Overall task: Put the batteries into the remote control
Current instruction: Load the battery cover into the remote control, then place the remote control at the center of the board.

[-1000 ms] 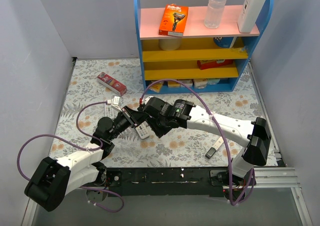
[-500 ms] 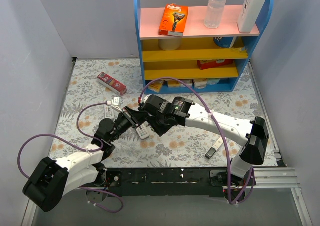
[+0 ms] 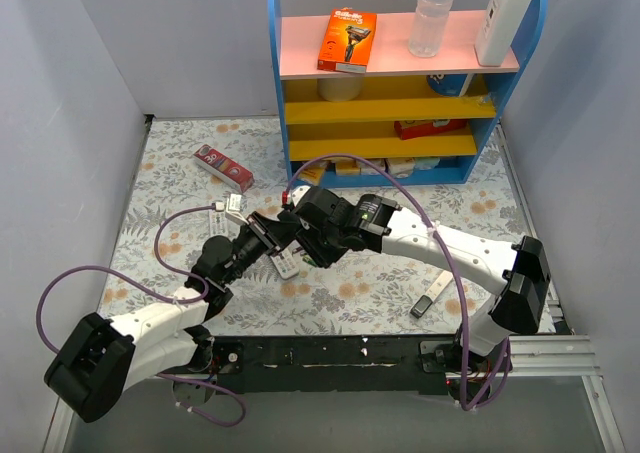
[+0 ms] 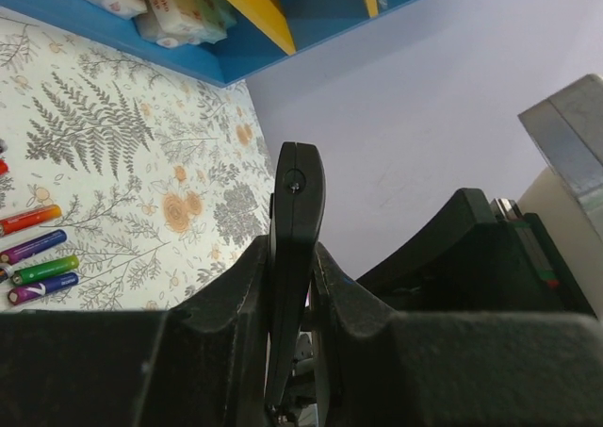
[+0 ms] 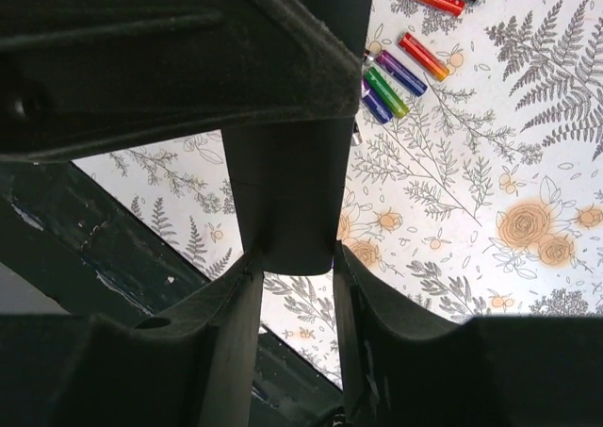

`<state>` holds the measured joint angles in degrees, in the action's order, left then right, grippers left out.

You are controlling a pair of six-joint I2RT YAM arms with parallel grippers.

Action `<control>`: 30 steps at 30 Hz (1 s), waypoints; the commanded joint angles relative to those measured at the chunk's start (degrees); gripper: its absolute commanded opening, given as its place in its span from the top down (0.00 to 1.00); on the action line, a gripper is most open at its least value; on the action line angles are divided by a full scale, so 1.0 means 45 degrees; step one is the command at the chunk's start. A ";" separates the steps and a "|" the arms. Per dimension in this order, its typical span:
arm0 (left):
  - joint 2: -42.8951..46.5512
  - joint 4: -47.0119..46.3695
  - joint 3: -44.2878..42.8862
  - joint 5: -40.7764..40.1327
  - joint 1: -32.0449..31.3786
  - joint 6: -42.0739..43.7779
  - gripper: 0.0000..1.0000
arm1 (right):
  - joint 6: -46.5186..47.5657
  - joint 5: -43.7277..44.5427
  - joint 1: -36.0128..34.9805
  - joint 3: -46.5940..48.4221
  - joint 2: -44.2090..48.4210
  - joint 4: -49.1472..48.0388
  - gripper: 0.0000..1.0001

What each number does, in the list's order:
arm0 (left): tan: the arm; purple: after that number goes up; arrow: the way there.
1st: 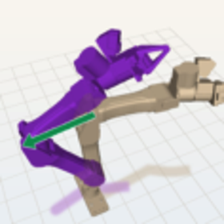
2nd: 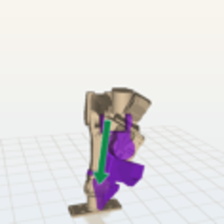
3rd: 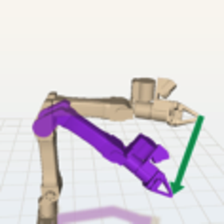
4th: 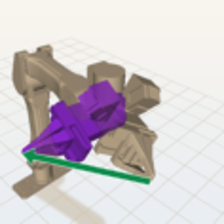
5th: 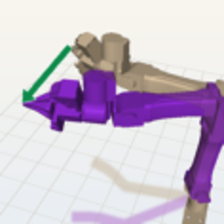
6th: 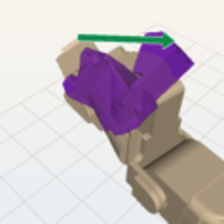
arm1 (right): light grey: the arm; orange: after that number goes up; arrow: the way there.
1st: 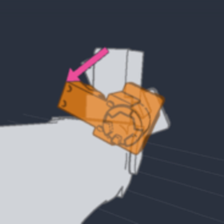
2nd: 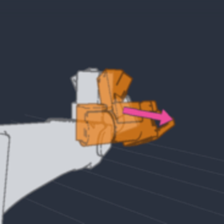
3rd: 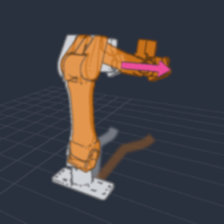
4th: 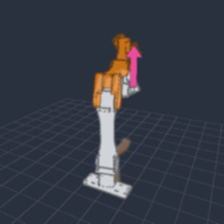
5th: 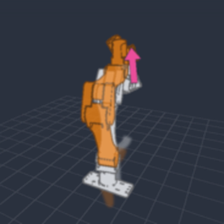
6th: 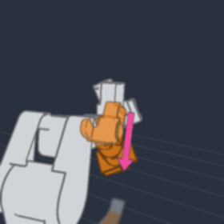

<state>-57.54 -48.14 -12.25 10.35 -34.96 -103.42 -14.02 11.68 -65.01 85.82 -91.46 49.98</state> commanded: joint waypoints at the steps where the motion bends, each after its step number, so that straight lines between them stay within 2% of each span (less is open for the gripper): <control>1: 0.0696 0.1961 -0.1104 0.0692 -0.0786 -0.0439 1.00 | 0.0362 0.0491 0.0287 -0.0183 0.0343 -0.3762 0.58; 5: 0.0542 0.5725 -0.2041 -0.0775 -0.0766 -0.0533 1.00 | 0.0051 0.0275 0.0287 -0.0848 0.1239 -0.3781 0.49; 6: 0.0444 0.6220 -0.2391 -0.0970 -0.0747 -0.0573 1.00 | 0.0011 0.0275 0.0268 -0.0945 0.1416 -0.3762 0.44; 10: -0.0045 0.7981 -0.3058 -0.1440 -0.0727 -0.0768 1.00 | -0.0165 0.0236 0.0287 -0.1336 0.2373 -0.3781 0.36; 19: -0.0007 0.8315 -0.3371 -0.1421 -0.0708 -0.0886 1.00 | -0.0340 0.0022 0.0307 -0.2216 0.2591 -0.3899 0.25; 30: 0.0052 0.7710 -0.3449 -0.0855 -0.0708 -0.0905 1.00 | -0.1083 -0.1209 0.0619 -0.2840 0.1673 -0.4503 0.24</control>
<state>-58.39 -11.18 -26.00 5.19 -38.11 -107.18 -16.88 8.75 -63.20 74.06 -82.98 33.17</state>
